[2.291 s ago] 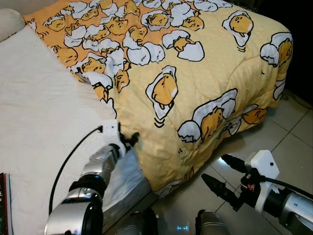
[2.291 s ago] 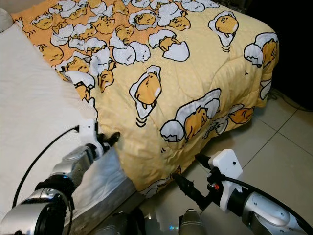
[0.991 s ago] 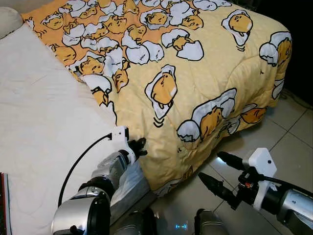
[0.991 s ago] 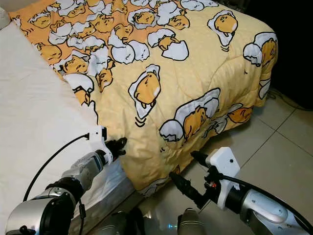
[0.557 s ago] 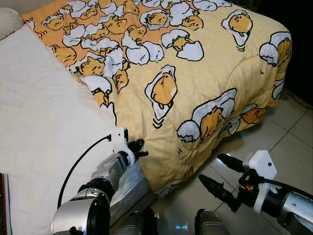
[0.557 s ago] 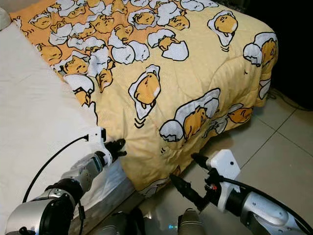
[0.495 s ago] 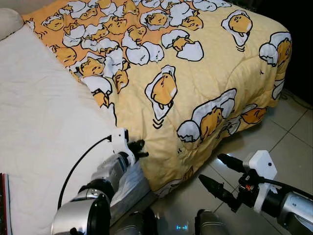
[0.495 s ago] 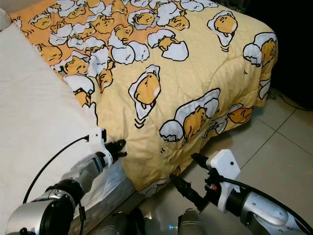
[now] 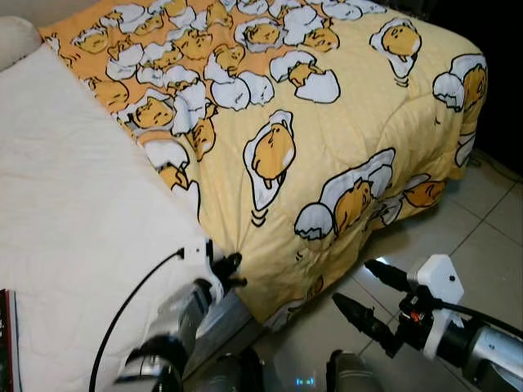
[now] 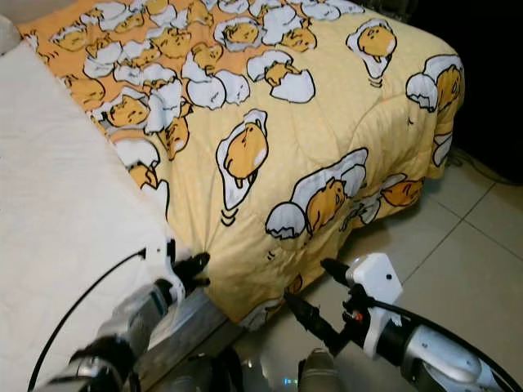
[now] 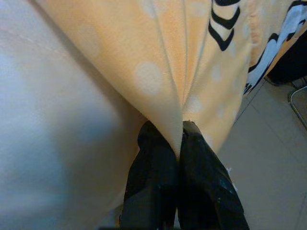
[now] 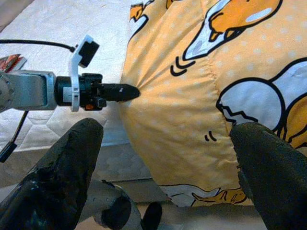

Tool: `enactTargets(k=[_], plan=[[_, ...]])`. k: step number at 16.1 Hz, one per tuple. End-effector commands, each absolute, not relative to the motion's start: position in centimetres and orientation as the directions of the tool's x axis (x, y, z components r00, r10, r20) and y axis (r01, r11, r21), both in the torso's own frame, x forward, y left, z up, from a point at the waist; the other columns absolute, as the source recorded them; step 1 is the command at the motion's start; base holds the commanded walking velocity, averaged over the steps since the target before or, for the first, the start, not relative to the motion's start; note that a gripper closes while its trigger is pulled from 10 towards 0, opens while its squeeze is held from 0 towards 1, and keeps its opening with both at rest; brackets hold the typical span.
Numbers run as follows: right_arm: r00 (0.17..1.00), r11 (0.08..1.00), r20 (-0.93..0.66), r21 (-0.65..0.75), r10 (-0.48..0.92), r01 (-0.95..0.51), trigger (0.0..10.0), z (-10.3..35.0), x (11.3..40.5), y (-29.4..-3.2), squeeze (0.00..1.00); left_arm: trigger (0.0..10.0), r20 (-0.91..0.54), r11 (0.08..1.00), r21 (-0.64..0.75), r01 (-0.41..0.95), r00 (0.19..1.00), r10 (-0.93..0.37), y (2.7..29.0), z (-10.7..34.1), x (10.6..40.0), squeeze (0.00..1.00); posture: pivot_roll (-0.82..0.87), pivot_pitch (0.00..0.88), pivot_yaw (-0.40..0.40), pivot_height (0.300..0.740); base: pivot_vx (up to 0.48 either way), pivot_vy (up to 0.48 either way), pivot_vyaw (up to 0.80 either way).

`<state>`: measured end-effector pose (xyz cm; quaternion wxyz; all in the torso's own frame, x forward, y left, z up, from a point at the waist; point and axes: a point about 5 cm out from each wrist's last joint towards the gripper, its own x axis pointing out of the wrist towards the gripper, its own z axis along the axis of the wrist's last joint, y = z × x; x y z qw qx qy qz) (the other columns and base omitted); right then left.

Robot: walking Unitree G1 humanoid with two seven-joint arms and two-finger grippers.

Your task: Clean up the room

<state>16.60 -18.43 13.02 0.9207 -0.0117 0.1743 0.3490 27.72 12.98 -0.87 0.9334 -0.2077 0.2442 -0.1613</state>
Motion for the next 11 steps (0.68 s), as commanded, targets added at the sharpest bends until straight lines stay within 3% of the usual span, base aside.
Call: enactTargets(k=[1,10,11], plan=[[0.696,0.754,-0.319,0.106,0.644,-0.649,10.0,13.1,16.3,-18.2,0.0,0.0,-0.436,0.874,-0.434,0.218,0.798,-0.416,13.4,-2.1,25.7,0.0,-0.29,0.145,0.18,0.74,0.0,0.0,0.0],[0.706,0.769,-0.33,0.114,0.626,-0.629,10.0,13.0,15.5,-18.4,0.0,0.0,-0.477,0.832,-0.393,0.392,0.686,-0.549,9.6,-2.8,20.4,0.0,-0.29,0.177,0.186,0.74,0.0,0.0,0.0],[0.704,0.767,-0.331,0.115,0.628,-0.631,10.0,13.1,15.5,-18.3,0.0,10.0,-0.512,0.849,-0.349,0.398,0.677,-0.528,9.6,-3.1,20.7,0.0,-0.3,0.19,0.187,0.74,0.0,0.0,0.0]])
